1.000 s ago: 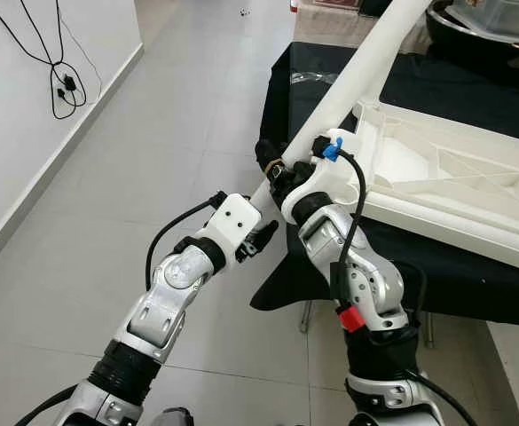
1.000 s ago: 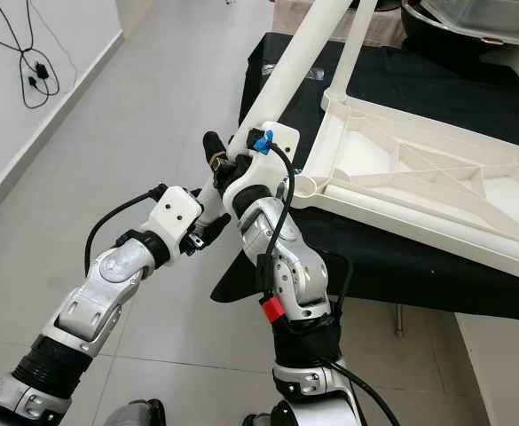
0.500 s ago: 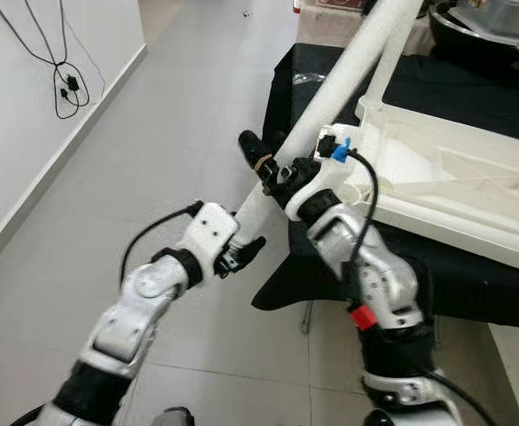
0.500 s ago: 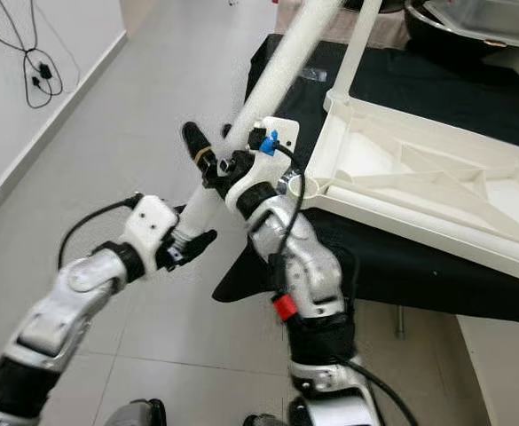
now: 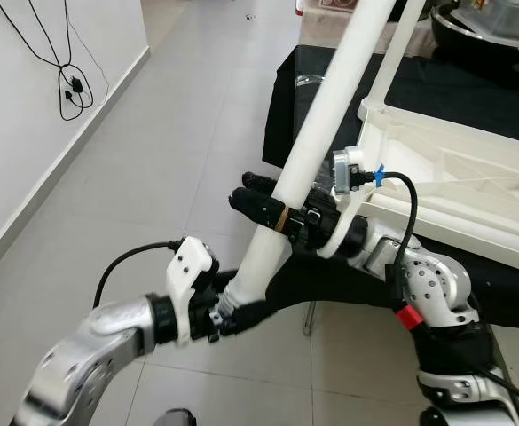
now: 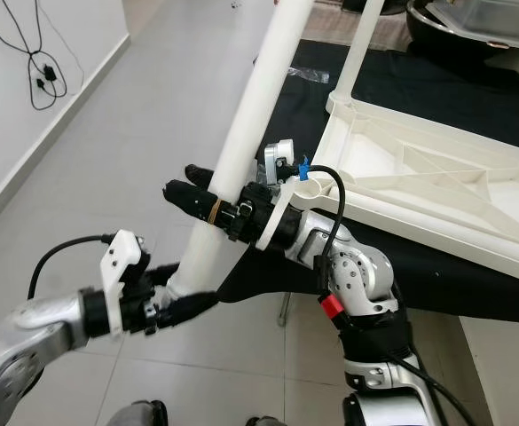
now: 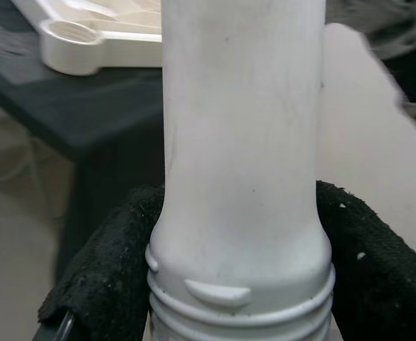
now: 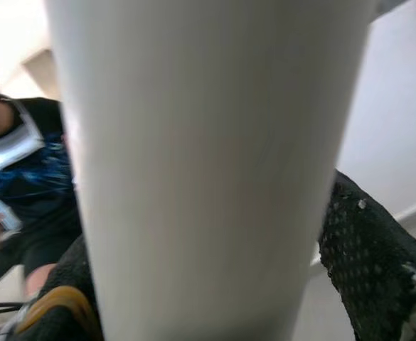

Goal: Building children table

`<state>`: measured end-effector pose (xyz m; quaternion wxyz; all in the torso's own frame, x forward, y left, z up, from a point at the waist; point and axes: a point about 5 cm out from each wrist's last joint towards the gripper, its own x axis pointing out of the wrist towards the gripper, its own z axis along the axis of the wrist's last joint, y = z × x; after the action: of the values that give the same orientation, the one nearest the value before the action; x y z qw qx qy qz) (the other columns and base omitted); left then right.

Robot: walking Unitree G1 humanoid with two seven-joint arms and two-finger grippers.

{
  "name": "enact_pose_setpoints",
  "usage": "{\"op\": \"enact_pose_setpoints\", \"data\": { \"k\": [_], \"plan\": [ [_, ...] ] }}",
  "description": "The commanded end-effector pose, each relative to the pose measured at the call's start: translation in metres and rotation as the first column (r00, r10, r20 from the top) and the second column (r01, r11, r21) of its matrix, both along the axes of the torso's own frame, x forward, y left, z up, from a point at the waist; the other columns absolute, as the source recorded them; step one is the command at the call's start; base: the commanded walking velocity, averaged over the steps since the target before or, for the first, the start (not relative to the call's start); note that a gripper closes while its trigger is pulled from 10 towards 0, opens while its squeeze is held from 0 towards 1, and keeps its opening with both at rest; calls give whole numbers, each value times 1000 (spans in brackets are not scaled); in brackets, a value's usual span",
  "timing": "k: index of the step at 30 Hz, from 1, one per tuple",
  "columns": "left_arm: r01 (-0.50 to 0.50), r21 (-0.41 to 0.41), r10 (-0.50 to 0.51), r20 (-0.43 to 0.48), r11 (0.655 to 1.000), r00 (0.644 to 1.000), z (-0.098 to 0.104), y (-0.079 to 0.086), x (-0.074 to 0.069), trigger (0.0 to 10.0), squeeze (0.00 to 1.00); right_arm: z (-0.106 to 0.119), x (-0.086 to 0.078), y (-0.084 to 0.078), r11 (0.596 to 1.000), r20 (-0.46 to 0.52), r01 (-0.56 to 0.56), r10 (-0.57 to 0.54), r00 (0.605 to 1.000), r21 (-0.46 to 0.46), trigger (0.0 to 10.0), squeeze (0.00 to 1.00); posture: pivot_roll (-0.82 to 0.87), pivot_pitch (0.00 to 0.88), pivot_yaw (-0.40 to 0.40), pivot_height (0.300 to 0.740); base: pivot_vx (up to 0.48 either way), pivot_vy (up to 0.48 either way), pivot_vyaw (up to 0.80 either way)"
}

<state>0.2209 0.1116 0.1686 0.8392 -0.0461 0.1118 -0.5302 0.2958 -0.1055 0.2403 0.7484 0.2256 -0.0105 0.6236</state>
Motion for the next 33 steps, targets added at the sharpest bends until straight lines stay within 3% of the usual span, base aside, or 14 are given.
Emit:
{"op": "enact_pose_setpoints", "data": {
  "k": [1,7,16,29,31,32,33],
  "plan": [
    [57,-37,-58,-32,998,998,4,-4,-10,10000,0,7,-2,-3,998,17,-55,54,998,36,10000,0,124,128,-78,740,0,0,0],
    [67,-97,-77,-98,993,992,3,-6,-17,10000,0,10,-9,-5,984,33,-171,170,985,57,10000,0,113,122,-75,740,0,0,0],
    [108,-101,-122,-140,989,983,5,-5,-26,10000,0,4,-23,-1,958,14,-286,286,958,24,10000,0,111,119,-77,740,0,0,0],
    [117,-96,-133,-169,988,977,3,-7,-29,10000,0,0,-29,10,935,-2,-354,354,935,6,10000,0,106,124,-75,740,0,0,0],
    [122,-103,-139,-181,987,974,2,-8,-31,10000,0,-1,-32,11,928,-8,-373,373,928,1,4431,0,106,124,-75,740,0,0,0],
    [123,-104,-140,-184,987,973,1,-9,-31,10000,0,-2,-33,11,927,-8,-375,375,927,0,4431,0,106,124,-75,740,0,0,0],
    [123,-103,-141,-186,987,972,1,-9,-31,10000,0,-2,-34,11,926,-9,-378,378,926,0,157,0,104,126,-75,740,0,0,0]
  ]
}}
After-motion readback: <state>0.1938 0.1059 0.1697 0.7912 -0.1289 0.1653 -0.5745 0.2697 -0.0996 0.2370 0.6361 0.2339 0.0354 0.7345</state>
